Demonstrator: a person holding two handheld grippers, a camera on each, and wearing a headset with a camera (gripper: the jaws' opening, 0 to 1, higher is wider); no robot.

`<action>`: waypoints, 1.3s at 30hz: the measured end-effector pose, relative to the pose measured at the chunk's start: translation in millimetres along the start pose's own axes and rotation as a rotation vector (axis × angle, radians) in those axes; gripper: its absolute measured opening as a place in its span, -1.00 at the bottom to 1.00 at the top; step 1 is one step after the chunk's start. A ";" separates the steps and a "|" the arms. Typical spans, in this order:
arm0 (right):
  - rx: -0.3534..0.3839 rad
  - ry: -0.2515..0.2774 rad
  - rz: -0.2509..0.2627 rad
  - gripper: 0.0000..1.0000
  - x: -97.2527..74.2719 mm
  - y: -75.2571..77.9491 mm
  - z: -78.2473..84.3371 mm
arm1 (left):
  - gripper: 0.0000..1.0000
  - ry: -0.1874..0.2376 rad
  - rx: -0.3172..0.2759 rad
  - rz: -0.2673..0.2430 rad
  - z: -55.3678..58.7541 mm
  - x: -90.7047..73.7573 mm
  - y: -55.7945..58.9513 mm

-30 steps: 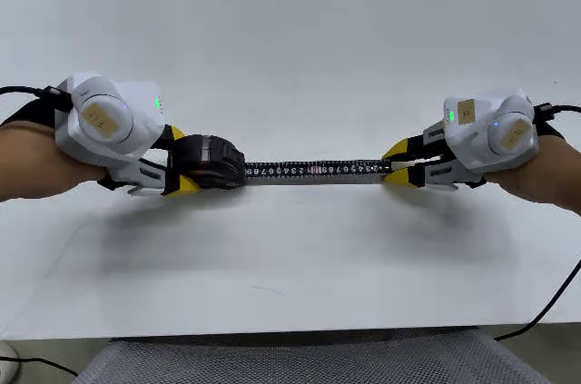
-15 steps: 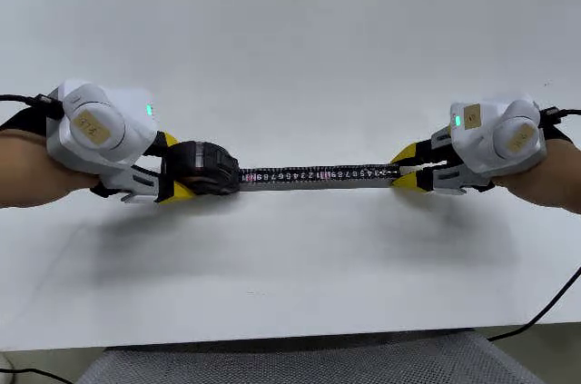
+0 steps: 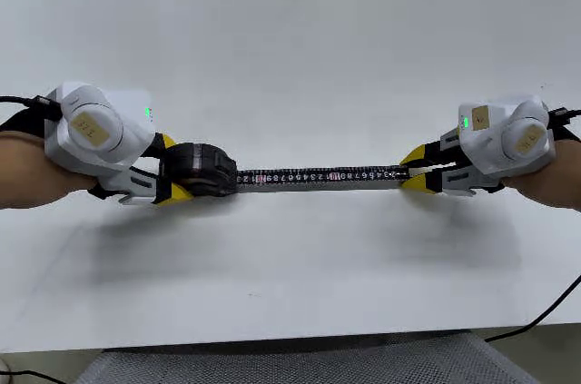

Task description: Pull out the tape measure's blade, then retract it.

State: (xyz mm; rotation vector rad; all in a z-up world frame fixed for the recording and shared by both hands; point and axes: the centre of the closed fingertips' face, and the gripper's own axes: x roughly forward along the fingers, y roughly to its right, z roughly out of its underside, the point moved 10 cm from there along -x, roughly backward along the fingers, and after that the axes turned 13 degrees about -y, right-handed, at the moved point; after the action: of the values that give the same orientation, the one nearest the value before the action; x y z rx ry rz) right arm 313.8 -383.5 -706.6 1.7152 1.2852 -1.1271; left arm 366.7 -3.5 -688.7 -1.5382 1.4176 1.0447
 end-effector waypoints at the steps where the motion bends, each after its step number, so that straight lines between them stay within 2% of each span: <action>1: 0.002 0.000 -0.001 -0.84 -0.4 0.1 1.0 | -0.45 0.001 0.000 0.000 0.0 0.1 -0.1; 10: 0.002 -0.017 0.004 -0.84 -6.5 0.8 8.6 | -0.45 0.003 -0.001 0.000 -0.3 0.1 -0.1; 18: 0.015 -0.041 0.007 -0.84 -11.9 -0.6 22.5 | -0.45 0.006 -0.003 0.001 -1.6 1.0 -0.4; 30: 0.031 -0.044 0.002 -0.82 -10.8 -1.5 19.6 | -0.45 0.005 -0.001 -0.016 -2.0 1.4 0.3; 32: 0.031 -0.044 -0.003 -0.81 -10.5 -0.9 19.8 | -0.44 0.011 -0.018 -0.015 -2.0 1.4 0.5; 39: 0.033 -0.069 -0.013 -0.79 -11.1 0.2 18.2 | -0.44 0.006 -0.024 -0.017 -2.9 1.0 1.2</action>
State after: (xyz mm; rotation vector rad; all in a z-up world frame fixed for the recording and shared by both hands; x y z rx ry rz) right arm 308.4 -403.8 -703.1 1.6793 1.2437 -1.2100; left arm 365.6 -6.7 -688.7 -1.5689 1.3985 1.0516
